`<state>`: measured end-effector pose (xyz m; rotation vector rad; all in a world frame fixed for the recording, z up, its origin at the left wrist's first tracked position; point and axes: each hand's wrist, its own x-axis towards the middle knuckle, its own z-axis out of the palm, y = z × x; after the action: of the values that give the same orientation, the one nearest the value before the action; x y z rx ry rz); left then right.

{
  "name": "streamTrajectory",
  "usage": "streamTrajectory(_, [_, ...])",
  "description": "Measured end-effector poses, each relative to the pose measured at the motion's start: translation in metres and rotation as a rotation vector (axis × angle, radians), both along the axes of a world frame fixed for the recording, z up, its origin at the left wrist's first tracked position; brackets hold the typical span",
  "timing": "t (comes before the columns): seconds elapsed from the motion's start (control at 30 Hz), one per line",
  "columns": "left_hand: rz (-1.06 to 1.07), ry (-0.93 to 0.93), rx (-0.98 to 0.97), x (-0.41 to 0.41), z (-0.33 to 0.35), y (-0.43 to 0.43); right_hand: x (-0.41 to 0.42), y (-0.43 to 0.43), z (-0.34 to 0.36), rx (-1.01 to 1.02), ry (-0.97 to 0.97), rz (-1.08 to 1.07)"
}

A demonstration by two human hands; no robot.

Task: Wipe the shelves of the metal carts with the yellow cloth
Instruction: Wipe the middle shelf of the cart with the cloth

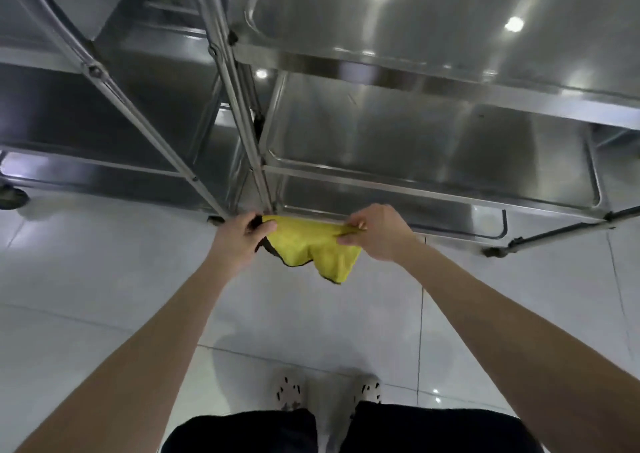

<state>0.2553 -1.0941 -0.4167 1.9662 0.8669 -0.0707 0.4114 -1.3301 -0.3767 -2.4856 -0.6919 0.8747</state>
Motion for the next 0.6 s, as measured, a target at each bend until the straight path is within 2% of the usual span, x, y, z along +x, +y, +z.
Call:
streamTrajectory(0.03, [0.001, -0.019, 0.004, 0.001, -0.007, 0.001, 0.004, -0.002, -0.01, 0.004, -0.001, 0.011])
streamTrajectory(0.13, [0.118, -0.098, -0.098, 0.011, -0.029, 0.005, 0.016, -0.001, -0.035, 0.199, 0.054, -0.171])
streamTrajectory(0.27, [0.161, -0.152, -0.136, 0.035, -0.032, -0.005, 0.025, 0.008, -0.051, 0.337, 0.037, -0.206])
streamTrajectory(0.3, [0.154, -0.173, -0.22, 0.042, -0.033, -0.005, 0.029, 0.01, -0.051, 0.393, 0.036, -0.251])
streamTrajectory(0.37, [-0.004, -0.16, -0.43, 0.053, -0.038, -0.005, 0.039, 0.01, -0.051, 0.47, 0.025, -0.368])
streamTrajectory(0.43, [-0.19, -0.12, -0.394, 0.061, -0.056, -0.002, 0.051, 0.007, -0.055, 0.478, -0.026, -0.417])
streamTrajectory(0.47, [-0.169, -0.158, -0.367, 0.067, -0.068, -0.001, 0.057, 0.004, -0.06, 0.498, -0.028, -0.428])
streamTrajectory(0.53, [0.035, -0.369, -0.434, 0.081, -0.084, -0.001, 0.07, -0.004, -0.078, 0.581, 0.109, -0.426])
streamTrajectory(0.6, [0.169, -0.563, -0.384, 0.091, -0.096, -0.004, 0.077, -0.011, -0.099, 0.537, 0.174, -0.362])
